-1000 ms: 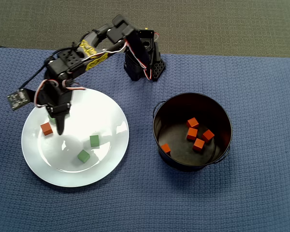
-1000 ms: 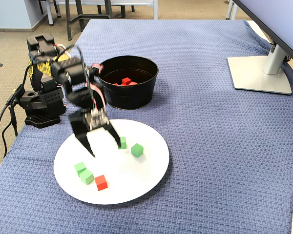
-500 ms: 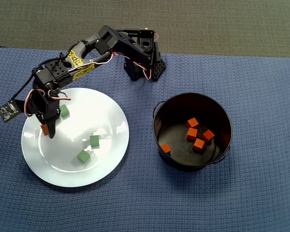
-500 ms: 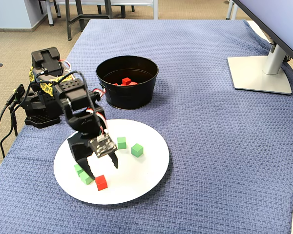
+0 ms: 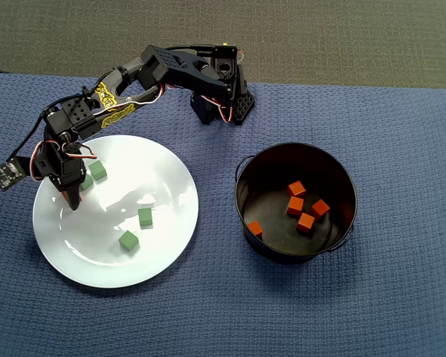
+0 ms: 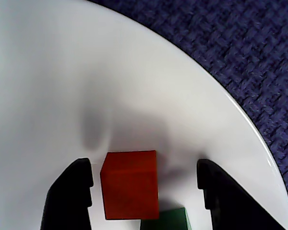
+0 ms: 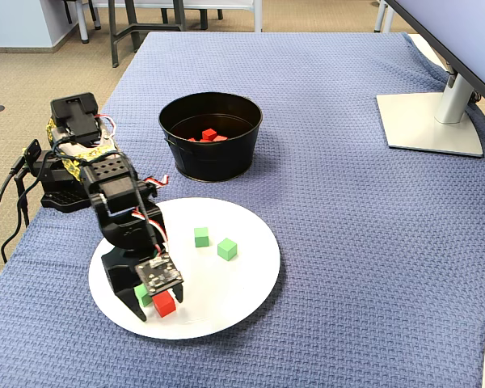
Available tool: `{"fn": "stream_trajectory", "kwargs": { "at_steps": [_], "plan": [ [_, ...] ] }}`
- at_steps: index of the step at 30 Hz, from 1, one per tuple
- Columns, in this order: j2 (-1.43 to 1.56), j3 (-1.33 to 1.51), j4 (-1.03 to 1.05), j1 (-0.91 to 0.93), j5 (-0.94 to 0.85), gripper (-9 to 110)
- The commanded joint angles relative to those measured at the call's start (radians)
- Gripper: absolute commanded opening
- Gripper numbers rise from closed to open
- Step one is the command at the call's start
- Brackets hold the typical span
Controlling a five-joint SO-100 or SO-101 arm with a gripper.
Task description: Pick up the red cubes from the white plate and place them in the black recipient
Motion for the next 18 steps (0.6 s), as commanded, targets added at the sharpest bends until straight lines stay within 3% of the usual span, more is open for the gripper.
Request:
{"fn": "stream_trajectory", "kwargs": {
  "at_steps": [1, 18],
  "plan": [
    [0.008, -0.054, -0.029, 0.015, 0.003, 17],
    [0.121, 0.095, -0.043, -0.026, 0.041, 16]
  ]
}}
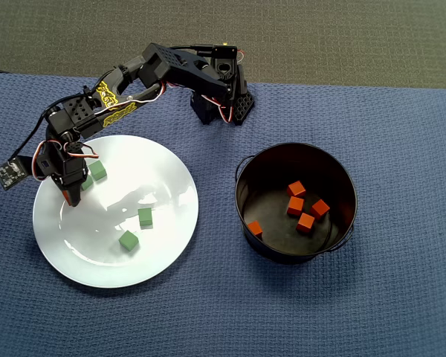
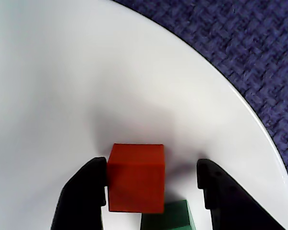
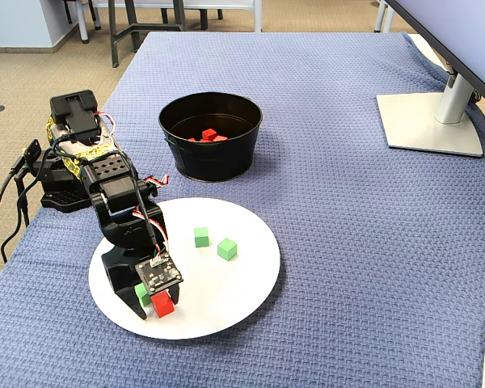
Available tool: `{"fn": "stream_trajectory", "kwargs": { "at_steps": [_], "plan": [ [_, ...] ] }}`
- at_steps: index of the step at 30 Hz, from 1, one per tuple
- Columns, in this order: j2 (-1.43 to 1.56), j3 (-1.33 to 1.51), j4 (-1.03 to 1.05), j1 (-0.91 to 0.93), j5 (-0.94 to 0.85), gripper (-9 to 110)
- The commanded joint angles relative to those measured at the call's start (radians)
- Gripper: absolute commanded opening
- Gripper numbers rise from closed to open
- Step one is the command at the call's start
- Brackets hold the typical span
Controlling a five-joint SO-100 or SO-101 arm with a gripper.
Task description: Pick up the red cubes from the white plate and place them in the black recipient
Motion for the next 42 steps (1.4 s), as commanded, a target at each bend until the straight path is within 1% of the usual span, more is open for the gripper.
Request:
{"fn": "stream_trajectory", "kwargs": {
  "at_steps": [1, 3, 11, 19, 21, 24, 26, 28, 33, 37, 42],
  "plan": [
    [0.094, 0.028, -0.023, -0.028, 0.038, 16],
    [0.114, 0.052, -0.031, -0.037, 0.052, 15],
    [0.140, 0.063, -0.029, -0.057, 0.098, 0],
    [0.163, 0.048, -0.002, -0.075, 0.156, 0],
    [0.195, 0.008, 0.080, -0.091, 0.236, 0],
    [0.275, -0.083, 0.213, -0.123, 0.463, 0],
    [0.336, -0.123, 0.316, -0.146, 0.526, 0],
    [0.414, -0.110, 0.357, -0.184, 0.561, 0],
    [0.647, 0.032, 0.339, -0.319, 0.689, 0],
    [0.839, 0.196, 0.276, -0.488, 0.881, 0],
    [0.994, 0.387, 0.233, -0.776, 1.154, 0]
  ]
}}
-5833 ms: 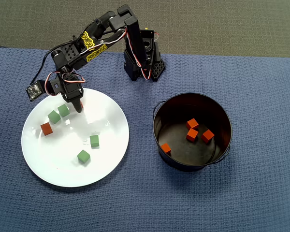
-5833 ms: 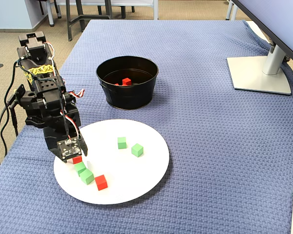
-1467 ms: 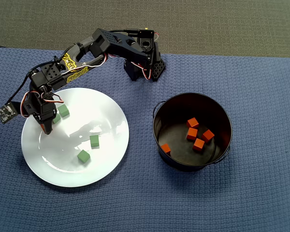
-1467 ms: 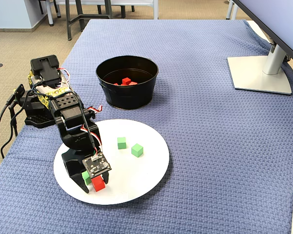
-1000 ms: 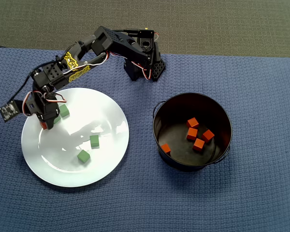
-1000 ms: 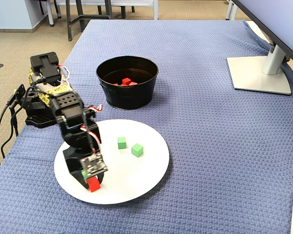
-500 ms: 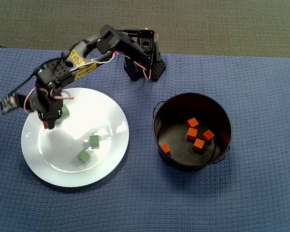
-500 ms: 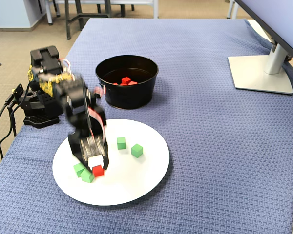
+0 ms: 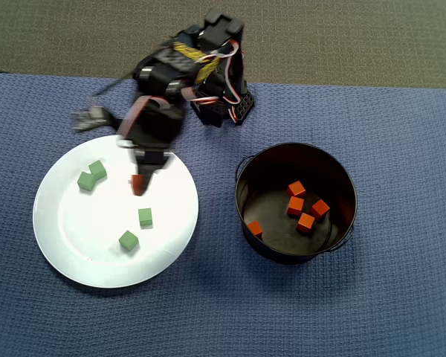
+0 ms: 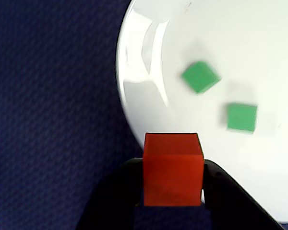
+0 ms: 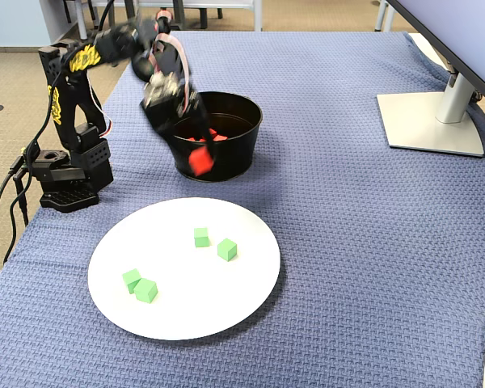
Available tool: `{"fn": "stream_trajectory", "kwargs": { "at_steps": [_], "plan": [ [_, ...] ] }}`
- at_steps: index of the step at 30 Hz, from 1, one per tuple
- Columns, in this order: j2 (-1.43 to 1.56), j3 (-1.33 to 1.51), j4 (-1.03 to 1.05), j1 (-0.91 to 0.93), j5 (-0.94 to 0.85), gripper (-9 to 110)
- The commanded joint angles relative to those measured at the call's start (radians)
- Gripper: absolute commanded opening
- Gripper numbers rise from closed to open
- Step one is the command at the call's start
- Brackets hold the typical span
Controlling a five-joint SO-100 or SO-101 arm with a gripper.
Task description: Pick up the red cubes from the white plate and place them in the black recipient
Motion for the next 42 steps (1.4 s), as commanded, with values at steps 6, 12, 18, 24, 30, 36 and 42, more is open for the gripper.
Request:
{"fn": "stream_trajectory", "kwargs": {
  "at_steps": [6, 12, 18, 24, 30, 36, 42],
  "plan": [
    [0.285, 0.307, -0.135, -0.552, 0.483, 0],
    [0.457, 0.463, -0.161, -0.767, 0.569, 6],
    [0.495, 0.471, -0.127, -0.772, 0.561, 29],
    [0.477, 0.419, -0.104, -0.560, 0.529, 23],
    [0.541, 0.442, -0.048, -0.213, 0.512, 15],
    [0.607, 0.672, -0.241, 0.126, 0.514, 8],
    [0.658, 0.931, -0.405, 0.272, 0.456, 2]
  ]
}}
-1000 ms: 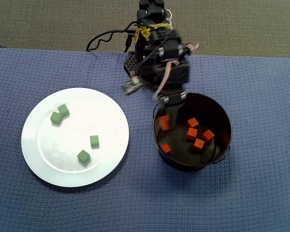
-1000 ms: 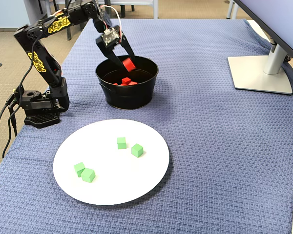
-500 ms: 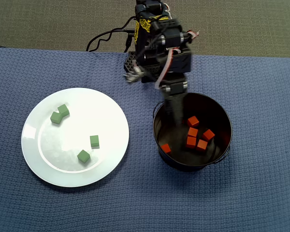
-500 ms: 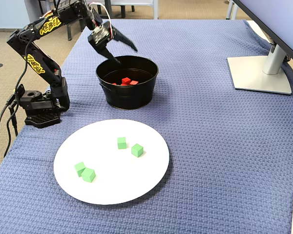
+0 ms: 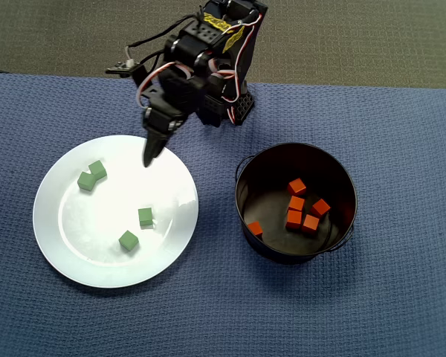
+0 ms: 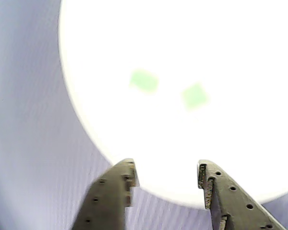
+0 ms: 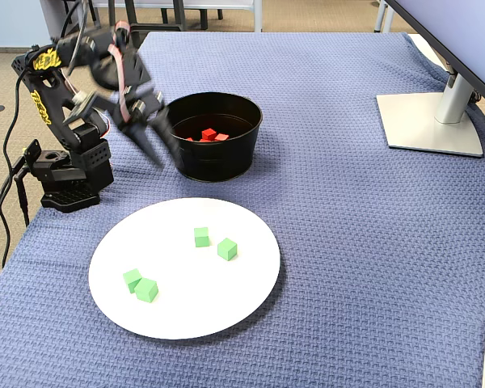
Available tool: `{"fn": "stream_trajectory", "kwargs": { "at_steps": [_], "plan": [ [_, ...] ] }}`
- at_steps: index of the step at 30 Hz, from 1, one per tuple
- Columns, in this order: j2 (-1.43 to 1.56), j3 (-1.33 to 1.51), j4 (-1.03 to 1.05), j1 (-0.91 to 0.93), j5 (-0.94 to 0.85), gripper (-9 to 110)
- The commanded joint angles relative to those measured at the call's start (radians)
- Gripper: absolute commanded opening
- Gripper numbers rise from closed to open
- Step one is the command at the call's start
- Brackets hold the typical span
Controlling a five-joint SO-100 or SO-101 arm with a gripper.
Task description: Pick up the red cubes from the white plate and place them in the black recipient
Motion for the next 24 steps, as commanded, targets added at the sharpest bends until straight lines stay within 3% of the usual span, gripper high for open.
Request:
{"fn": "stream_trajectory", "kwargs": {
  "at_steps": [1, 10, 24],
  "plan": [
    [0.066, 0.164, -0.153, 0.075, -0.049, 2],
    [0.183, 0.423, -0.202, -0.064, -0.037, 0],
    [0.416, 0.686, -0.184, -0.365, 0.163, 0]
  ]
}}
